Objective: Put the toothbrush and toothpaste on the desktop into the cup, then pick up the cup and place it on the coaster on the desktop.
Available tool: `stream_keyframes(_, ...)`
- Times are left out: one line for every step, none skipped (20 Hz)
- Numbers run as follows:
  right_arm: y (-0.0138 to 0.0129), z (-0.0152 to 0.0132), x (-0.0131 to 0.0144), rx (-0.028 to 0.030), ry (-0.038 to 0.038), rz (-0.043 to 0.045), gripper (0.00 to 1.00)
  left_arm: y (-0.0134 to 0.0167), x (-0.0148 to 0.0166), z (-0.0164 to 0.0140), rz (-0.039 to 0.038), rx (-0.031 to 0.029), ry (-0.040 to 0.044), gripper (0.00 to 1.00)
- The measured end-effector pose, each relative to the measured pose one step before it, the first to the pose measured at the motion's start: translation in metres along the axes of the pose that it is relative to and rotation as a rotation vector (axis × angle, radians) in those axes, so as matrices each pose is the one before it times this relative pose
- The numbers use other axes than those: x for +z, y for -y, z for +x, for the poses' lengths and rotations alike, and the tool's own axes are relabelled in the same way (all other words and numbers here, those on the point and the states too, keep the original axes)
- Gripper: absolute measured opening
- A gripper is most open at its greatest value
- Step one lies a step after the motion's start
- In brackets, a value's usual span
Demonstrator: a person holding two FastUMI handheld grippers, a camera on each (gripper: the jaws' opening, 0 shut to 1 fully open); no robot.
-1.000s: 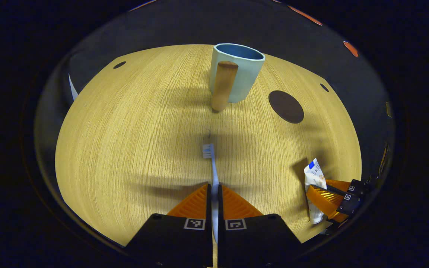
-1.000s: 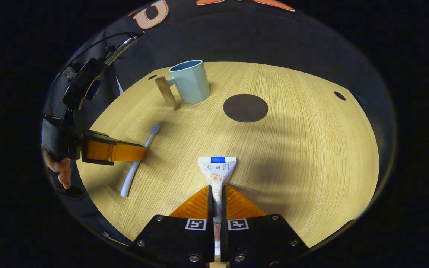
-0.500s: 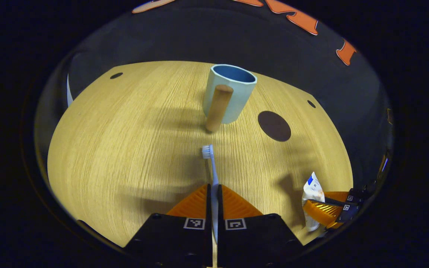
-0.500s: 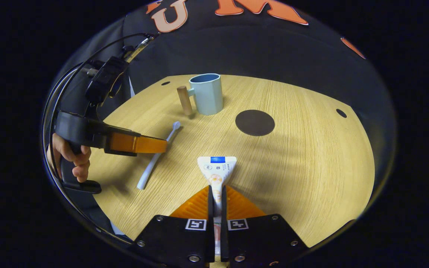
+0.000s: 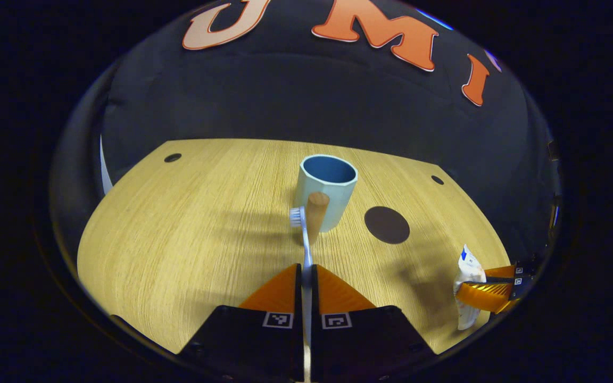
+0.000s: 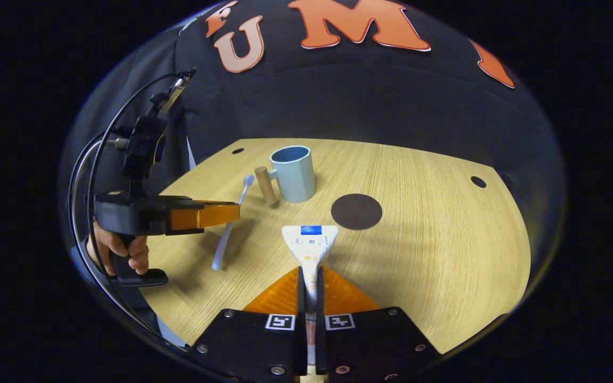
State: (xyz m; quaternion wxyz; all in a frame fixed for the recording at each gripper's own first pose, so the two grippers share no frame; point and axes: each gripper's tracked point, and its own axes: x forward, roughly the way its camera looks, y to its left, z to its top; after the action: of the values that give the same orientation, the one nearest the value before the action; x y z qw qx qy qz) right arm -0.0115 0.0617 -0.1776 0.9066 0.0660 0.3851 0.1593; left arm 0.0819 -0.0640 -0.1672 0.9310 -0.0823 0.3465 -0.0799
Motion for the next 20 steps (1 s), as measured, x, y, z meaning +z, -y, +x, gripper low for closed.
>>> stream_keyframes(0.00375, -0.00142, 0.00933, -0.0076, 0.02021, -0.00115, 0.06, -0.00285, 0.00847, -0.00229, 0.01227, 0.00817, 0.02952, 0.05)
stream_keyframes(0.00321, -0.00046, 0.00894, -0.00954, 0.02249, -0.00429, 0.06, -0.0018, 0.00817, -0.00014, 0.00978, 0.00336, 0.02577, 0.05)
stream_keyframes(0.00138, 0.00009, 0.00691, -0.00904, 0.01984, -0.00343, 0.06, -0.00116, 0.00123, 0.00023, 0.01255, 0.00678, 0.00828, 0.05)
stream_keyframes(0.00063, -0.00057, 0.00502, -0.00486, 0.02169, -0.00449, 0.06, -0.00039, 0.00188, 0.00145, 0.00586, 0.00349, 0.00612, 0.05)
stream_keyframes(0.00119, -0.0002, 0.00342, -0.00133, 0.01212, -0.00857, 0.06, -0.00098, 0.00463, -0.00066, 0.0014, 0.00294, 0.01486, 0.05)
stream_keyframes(0.0005, 0.00136, 0.00489, -0.00175, 0.01688, -0.00468, 0.06, -0.00129, 0.00527, 0.00019, 0.00603, 0.00538, 0.01269, 0.04)
stream_keyframes(-0.00054, 0.00277, 0.00308, 0.00068, 0.01129, -0.00733, 0.06, -0.00206, 0.00528, -0.00033, 0.00272, 0.00373, 0.02291, 0.05)
stream_keyframes(0.00035, 0.00232, 0.00442, -0.00244, 0.01583, -0.00436, 0.06, -0.00202, 0.00698, -0.00031, 0.00189, 0.00301, 0.02241, 0.05)
stream_keyframes(0.00058, -0.00071, 0.0064, -0.00305, 0.01401, -0.00555, 0.06, -0.00126, 0.00733, -0.00023, 0.00116, 0.00176, 0.02507, 0.05)
stream_keyframes(0.00066, -0.0001, 0.00753, -0.00437, 0.01495, -0.00514, 0.06, 0.00064, 0.00845, 0.00194, 0.00567, 0.001, 0.01933, 0.05)
stream_keyframes(0.00155, 0.00076, 0.00601, -0.00548, 0.00908, -0.00993, 0.06, -0.00179, 0.00218, -0.00023, 0.00456, 0.0081, 0.00447, 0.05)
stream_keyframes(0.00346, 0.00025, 0.00815, -0.01202, 0.01901, -0.00505, 0.06, -0.00031, 0.00638, -0.00076, 0.00387, 0.00308, 0.01751, 0.05)
stream_keyframes(0.00363, 0.00039, 0.0084, -0.00902, 0.02451, 0.00558, 0.06, -0.00102, 0.00902, -0.00071, 0.00516, 0.00623, 0.02325, 0.05)
stream_keyframes(0.00197, 0.00017, 0.00805, 0.00004, 0.02047, 0.01219, 0.06, -0.00099, 0.01086, 0.00088, 0.00272, 0.00484, 0.02815, 0.05)
stream_keyframes(0.00145, 0.00001, 0.00636, 0.0009, 0.01608, 0.01278, 0.06, -0.00044, 0.00792, -0.00016, 0.00068, 0.00114, 0.02389, 0.05)
stream_keyframes(0.0023, -0.00005, 0.00551, 0.00012, 0.01069, 0.00306, 0.06, -0.00077, 0.00931, 0.00018, -0.00132, 0.00202, 0.02577, 0.05)
stream_keyframes(0.00381, 0.00006, 0.00584, -0.00851, 0.01449, 0.0018, 0.06, -0.00007, 0.00662, 0.00071, 0.00282, 0.00077, 0.02207, 0.05)
stream_keyframes(0.00275, 0.00132, 0.00496, -0.00552, 0.01432, -0.00238, 0.06, 0.0002, 0.00712, 0.00349, 0.00288, 0.00195, 0.02425, 0.05)
stream_keyframes(0.00049, 0.00014, 0.00454, -0.00228, 0.01435, 0.00135, 0.06, -0.00013, 0.00669, 0.00106, 0.00306, 0.0021, 0.02291, 0.05)
stream_keyframes(0.0001, 0.00164, 0.0038, 0.00152, 0.01478, 0.00024, 0.06, 0.00021, 0.00772, 0.00232, 0.00092, 0.00054, 0.02669, 0.05)
